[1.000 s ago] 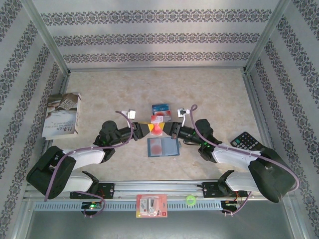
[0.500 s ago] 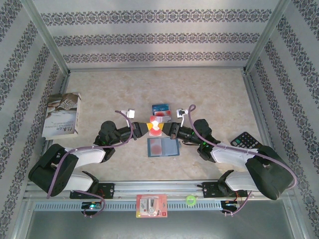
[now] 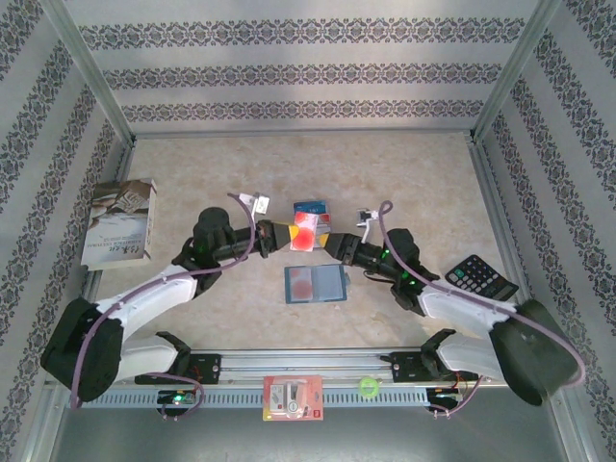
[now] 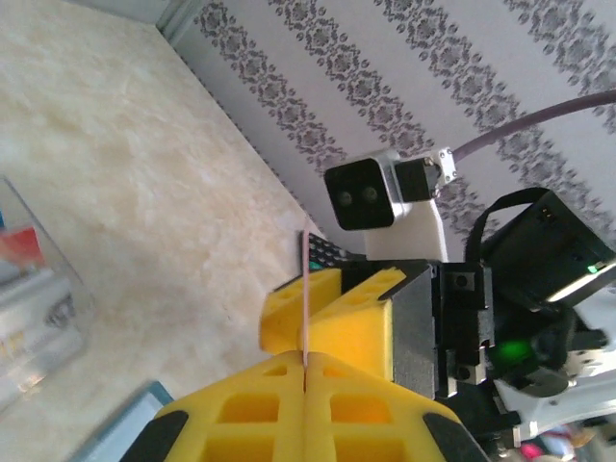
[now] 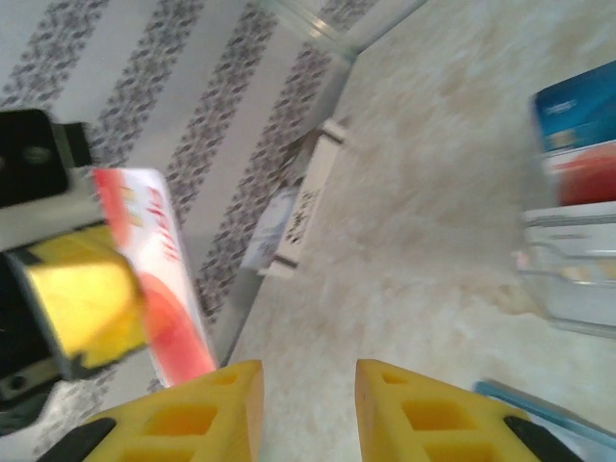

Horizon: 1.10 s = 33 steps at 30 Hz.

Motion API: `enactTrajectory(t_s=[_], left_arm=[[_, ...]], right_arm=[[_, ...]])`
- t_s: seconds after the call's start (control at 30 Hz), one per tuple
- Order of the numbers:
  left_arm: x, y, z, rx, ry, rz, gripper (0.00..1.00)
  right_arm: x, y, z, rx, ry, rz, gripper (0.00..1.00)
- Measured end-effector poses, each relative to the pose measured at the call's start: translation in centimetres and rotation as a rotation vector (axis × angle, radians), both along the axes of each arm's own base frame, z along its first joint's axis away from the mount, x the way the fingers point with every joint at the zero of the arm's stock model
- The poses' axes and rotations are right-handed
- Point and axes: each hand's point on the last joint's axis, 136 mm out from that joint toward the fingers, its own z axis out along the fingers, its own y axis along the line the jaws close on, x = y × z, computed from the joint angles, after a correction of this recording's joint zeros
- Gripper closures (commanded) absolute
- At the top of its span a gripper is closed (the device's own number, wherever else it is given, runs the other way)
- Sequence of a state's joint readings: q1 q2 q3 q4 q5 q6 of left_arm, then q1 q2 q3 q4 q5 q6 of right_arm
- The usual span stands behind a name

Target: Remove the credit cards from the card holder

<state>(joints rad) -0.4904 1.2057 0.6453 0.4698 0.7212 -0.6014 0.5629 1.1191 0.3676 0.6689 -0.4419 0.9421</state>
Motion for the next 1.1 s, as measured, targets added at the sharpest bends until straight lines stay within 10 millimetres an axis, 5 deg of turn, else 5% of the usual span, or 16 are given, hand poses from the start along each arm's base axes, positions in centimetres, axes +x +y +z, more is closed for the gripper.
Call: enactTrajectory(t_s=[0.23, 0.43, 0.67, 0.93, 1.1], left_arm=[[3.3, -0.5, 2.2, 0.312, -0.211, -0.031, 1.0], [7.2, -1.2, -1.1, 0.622, -0.351, -0.148, 1.0], [10.9, -2.7, -4.4, 0.887, -0.474, -0.312, 1.0], [9.7, -4.9, -10.3, 1.106, -0.543, -0.543, 1.0], [9.9, -4.2, -11.7, 1.186, -0.56, -0.577, 1.0]], right_arm=[[-0.1, -4.2, -1.3, -0.082, 0.039, -0.126, 0.7], [-1.0, -6.3, -5.5, -0.149, 0.159, -0.172, 0.7], [-1.4, -7.1, -5.8, -0.153, 0.171, -0.192, 0.71], [-1.4, -7.8, -6.4, -0.157, 0.193, -0.212, 0.71], [-1.3, -8.0, -6.9, -0.163, 0.212, -0.218, 0.71]])
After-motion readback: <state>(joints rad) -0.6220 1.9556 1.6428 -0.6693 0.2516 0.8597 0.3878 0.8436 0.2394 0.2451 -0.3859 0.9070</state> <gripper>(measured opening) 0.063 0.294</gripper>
